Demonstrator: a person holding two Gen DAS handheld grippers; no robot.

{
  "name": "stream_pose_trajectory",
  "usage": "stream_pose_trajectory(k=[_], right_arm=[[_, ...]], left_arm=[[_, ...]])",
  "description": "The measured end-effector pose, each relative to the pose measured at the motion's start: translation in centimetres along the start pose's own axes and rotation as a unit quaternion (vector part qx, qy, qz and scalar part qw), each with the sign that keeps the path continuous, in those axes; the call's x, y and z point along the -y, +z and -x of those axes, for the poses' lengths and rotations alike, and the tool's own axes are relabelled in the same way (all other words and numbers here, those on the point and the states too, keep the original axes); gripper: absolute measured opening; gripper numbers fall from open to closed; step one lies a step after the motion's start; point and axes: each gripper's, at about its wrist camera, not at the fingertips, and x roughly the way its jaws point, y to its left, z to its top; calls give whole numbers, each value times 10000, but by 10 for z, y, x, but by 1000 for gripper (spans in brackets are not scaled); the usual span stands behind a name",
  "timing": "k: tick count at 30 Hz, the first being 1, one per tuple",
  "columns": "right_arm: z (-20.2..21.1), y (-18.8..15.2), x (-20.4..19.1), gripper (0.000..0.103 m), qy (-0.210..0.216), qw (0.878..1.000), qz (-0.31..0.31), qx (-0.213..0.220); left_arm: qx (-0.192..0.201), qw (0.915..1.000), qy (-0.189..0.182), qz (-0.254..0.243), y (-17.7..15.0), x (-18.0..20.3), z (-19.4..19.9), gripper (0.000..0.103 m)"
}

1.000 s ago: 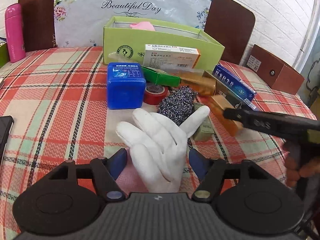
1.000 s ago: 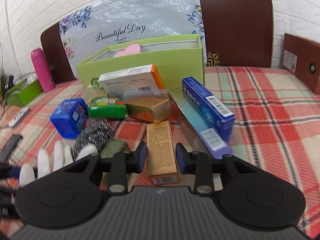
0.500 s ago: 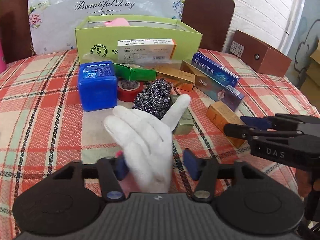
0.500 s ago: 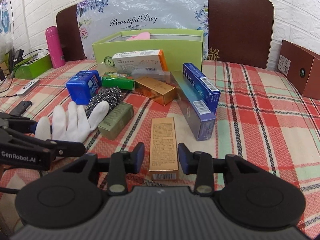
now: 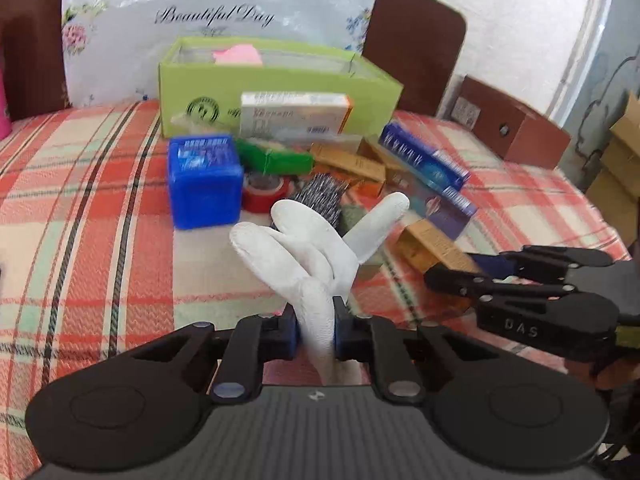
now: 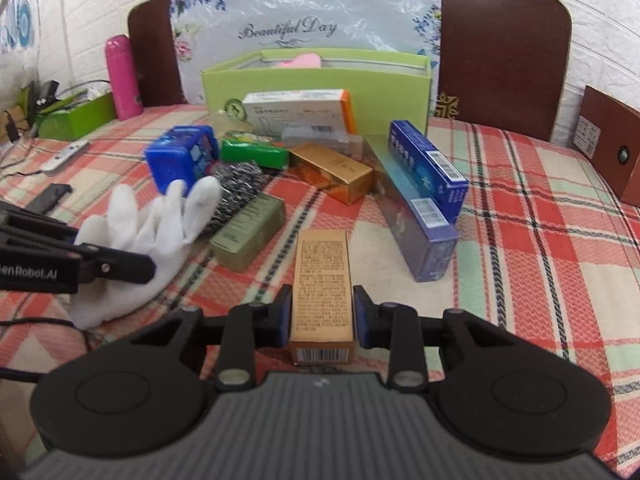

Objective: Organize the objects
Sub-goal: 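Carry glove and tan box into the lime-green box and open both grippers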

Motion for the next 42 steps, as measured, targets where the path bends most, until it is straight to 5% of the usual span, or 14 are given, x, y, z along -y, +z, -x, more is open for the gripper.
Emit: stream_pose_trajectory(k=[11,18,27,39,40,41,42], right_arm=[[25,65,8,30,320,9950,-147,934],[13,121,10,30,203,9899,55,1405],[-49,194,25,30,-41,9892,-127,1461],[-160,215,38,30,-282,9966,-96,773],[-168,214,38,30,-262,9972,-125,683],[-174,214,39,30,-227,9978,-139,612],[-181,212,40,35,-174,9981,-131,579]], left_arm=[[1216,9919,-366,-47,78,-2,37,15],[1523,9879,-229,188,142,-21,17,14],[1433,9887,181,390,215,-64,-46,15],[622,9968,368,340,224,-95,-138,16],[634,9970,353,288,223,-96,-142,21],[617,9974,297,210,221,-97,-145,41],[552,9977,338,179,220,-97,-147,74]])
